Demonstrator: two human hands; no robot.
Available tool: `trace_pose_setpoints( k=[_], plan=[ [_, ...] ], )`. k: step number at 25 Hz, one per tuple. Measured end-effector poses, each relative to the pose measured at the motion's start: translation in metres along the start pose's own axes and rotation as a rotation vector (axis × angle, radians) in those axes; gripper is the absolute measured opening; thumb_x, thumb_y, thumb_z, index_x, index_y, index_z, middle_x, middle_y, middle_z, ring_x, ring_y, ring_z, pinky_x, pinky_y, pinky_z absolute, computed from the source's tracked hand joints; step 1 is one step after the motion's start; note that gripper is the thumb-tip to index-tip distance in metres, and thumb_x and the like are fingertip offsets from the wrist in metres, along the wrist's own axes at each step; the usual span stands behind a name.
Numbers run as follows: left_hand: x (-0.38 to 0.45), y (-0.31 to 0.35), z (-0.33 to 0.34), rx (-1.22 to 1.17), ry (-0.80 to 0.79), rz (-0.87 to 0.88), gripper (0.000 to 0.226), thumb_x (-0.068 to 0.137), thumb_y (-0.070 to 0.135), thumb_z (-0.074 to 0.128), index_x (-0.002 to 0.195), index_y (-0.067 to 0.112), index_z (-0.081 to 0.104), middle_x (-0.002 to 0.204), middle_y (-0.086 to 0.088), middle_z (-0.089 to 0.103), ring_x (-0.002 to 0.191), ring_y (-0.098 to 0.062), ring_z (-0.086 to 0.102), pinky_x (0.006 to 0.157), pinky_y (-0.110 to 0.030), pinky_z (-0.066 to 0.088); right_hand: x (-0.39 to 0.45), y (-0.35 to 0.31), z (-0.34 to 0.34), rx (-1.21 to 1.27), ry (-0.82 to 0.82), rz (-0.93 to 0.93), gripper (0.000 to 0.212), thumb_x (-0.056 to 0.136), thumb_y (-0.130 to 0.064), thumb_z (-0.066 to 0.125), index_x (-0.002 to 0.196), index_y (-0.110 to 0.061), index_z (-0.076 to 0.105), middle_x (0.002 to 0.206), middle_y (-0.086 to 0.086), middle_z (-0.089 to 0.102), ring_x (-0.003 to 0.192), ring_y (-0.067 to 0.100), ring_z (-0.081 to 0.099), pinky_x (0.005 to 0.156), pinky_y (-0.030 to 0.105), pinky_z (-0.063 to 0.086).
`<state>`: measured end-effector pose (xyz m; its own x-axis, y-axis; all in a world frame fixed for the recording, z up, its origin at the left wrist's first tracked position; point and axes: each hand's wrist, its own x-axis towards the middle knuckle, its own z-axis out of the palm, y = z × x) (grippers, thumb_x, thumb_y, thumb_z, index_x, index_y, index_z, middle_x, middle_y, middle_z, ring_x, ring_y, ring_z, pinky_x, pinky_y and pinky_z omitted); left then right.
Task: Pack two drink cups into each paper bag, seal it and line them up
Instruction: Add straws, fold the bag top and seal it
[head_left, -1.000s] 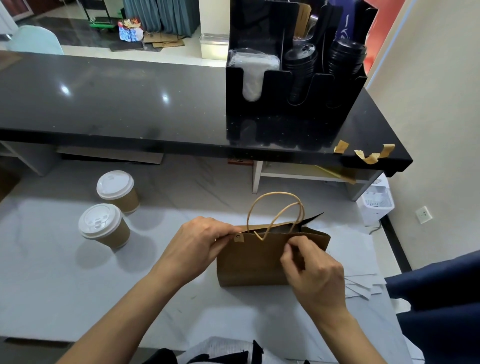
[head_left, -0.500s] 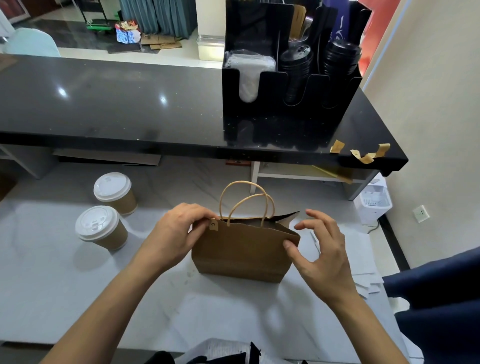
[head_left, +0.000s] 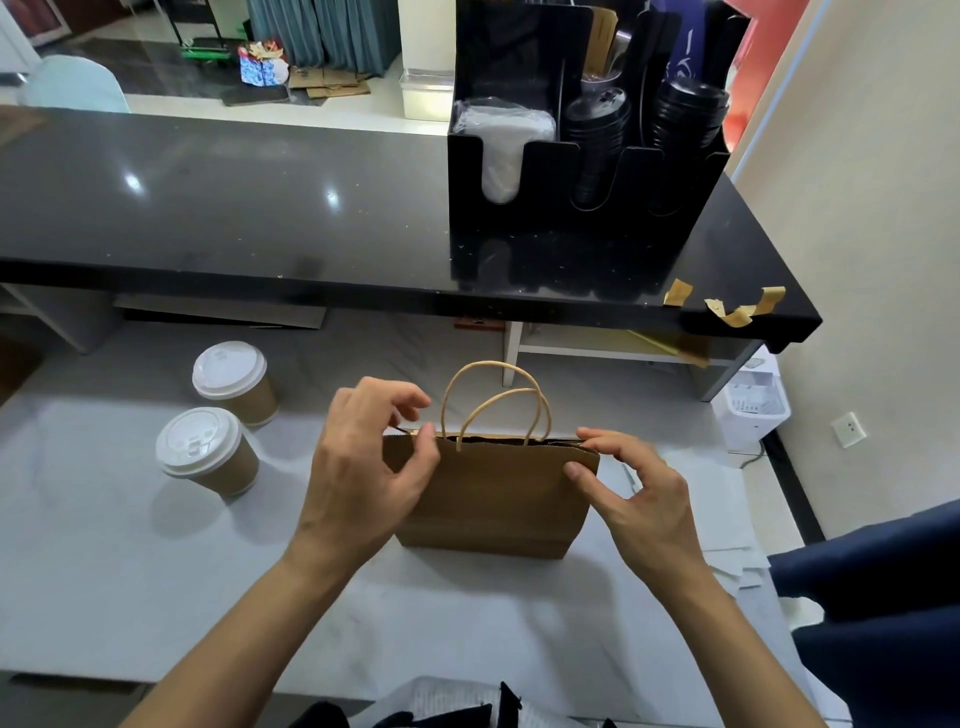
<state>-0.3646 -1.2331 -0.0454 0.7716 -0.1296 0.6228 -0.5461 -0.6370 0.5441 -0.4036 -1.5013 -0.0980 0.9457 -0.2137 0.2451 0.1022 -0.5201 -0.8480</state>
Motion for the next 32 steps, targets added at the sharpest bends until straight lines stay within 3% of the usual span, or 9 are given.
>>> trace_pose_setpoints(
  k=[2,6,11,17,21,24,26,29,32],
  plan=[
    [-0.005,0.015,0.004,0.008,0.02,0.111,0.01,0.09,0.014,0.067,0.098,0.012,0.06,0.087,0.004,0.054,0.076,-0.017,0.05,0.07,-0.028,0.045,0.0,-0.002,0.001,0.028,0.002,0.01,0.02,0.083,-0.036,0.078,0.101,-0.033,0.068,0.115,-0.023,0.07,0.113,0.005,0.064,0.102,0.043,0.051],
    [-0.019,0.036,0.016,-0.009,-0.168,0.245,0.005,0.094,0.011,0.064,0.095,0.007,0.066,0.091,-0.002,0.062,0.081,-0.023,0.059,0.074,-0.037,0.051,-0.001,-0.002,0.002,0.11,-0.002,0.021,0.028,0.087,-0.022,0.08,0.103,-0.032,0.059,0.113,-0.023,0.071,0.113,0.007,0.065,0.099,0.036,0.053],
    [-0.032,0.048,0.031,0.03,-0.345,0.254,0.031,0.098,0.008,0.057,0.128,0.004,0.063,0.129,-0.008,0.064,0.122,-0.019,0.06,0.106,-0.033,0.047,-0.002,0.0,0.003,0.227,-0.016,0.029,0.027,0.094,-0.011,0.071,0.11,-0.028,0.057,0.114,-0.008,0.073,0.114,0.016,0.067,0.101,0.045,0.054],
    [-0.022,0.056,0.05,0.184,-0.328,0.13,0.054,0.093,0.004,0.062,0.145,0.0,0.046,0.144,-0.013,0.053,0.139,-0.025,0.047,0.116,-0.039,0.039,0.002,0.0,0.001,0.292,-0.009,0.045,0.032,0.091,-0.008,0.074,0.116,-0.023,0.06,0.108,-0.008,0.075,0.112,0.018,0.069,0.098,0.039,0.056],
    [-0.006,0.056,0.063,0.15,-0.356,0.017,0.066,0.095,0.01,0.064,0.153,0.003,0.034,0.136,-0.01,0.061,0.131,-0.024,0.054,0.114,-0.039,0.04,0.006,-0.001,-0.002,0.328,-0.047,0.04,0.037,0.09,-0.006,0.075,0.12,-0.023,0.061,0.107,-0.007,0.075,0.111,0.017,0.07,0.099,0.032,0.055],
    [0.006,0.052,0.071,0.102,-0.44,-0.076,0.075,0.099,0.026,0.059,0.16,0.016,0.017,0.127,0.0,0.064,0.12,-0.017,0.055,0.106,-0.033,0.043,0.008,0.0,-0.005,0.365,-0.071,0.036,0.04,0.089,-0.002,0.075,0.121,-0.022,0.062,0.108,-0.004,0.075,0.112,0.019,0.069,0.1,0.029,0.054],
    [0.01,0.05,0.075,0.111,-0.523,-0.116,0.074,0.1,0.033,0.056,0.159,0.025,0.013,0.126,0.006,0.064,0.117,-0.018,0.056,0.103,-0.036,0.044,0.01,-0.001,-0.006,0.386,-0.079,0.039,0.041,0.088,0.001,0.076,0.12,-0.021,0.062,0.11,-0.004,0.074,0.113,0.018,0.069,0.1,0.027,0.053],
    [0.015,0.045,0.079,0.133,-0.598,-0.173,0.06,0.101,0.037,0.053,0.153,0.034,0.023,0.121,0.006,0.065,0.113,-0.02,0.056,0.099,-0.041,0.047,0.012,-0.001,-0.006,0.316,-0.064,0.078,0.039,0.087,-0.01,0.079,0.119,-0.026,0.063,0.116,-0.013,0.07,0.117,0.01,0.065,0.098,0.023,0.052],
    [0.015,0.045,0.08,0.131,-0.587,-0.159,0.041,0.101,0.033,0.055,0.14,0.03,0.043,0.12,0.007,0.066,0.111,-0.02,0.056,0.096,-0.04,0.046,0.015,0.002,-0.005,0.297,-0.062,0.204,0.035,0.085,-0.032,0.079,0.118,-0.029,0.066,0.114,-0.011,0.07,0.112,0.008,0.066,0.095,0.028,0.055]
  ],
)
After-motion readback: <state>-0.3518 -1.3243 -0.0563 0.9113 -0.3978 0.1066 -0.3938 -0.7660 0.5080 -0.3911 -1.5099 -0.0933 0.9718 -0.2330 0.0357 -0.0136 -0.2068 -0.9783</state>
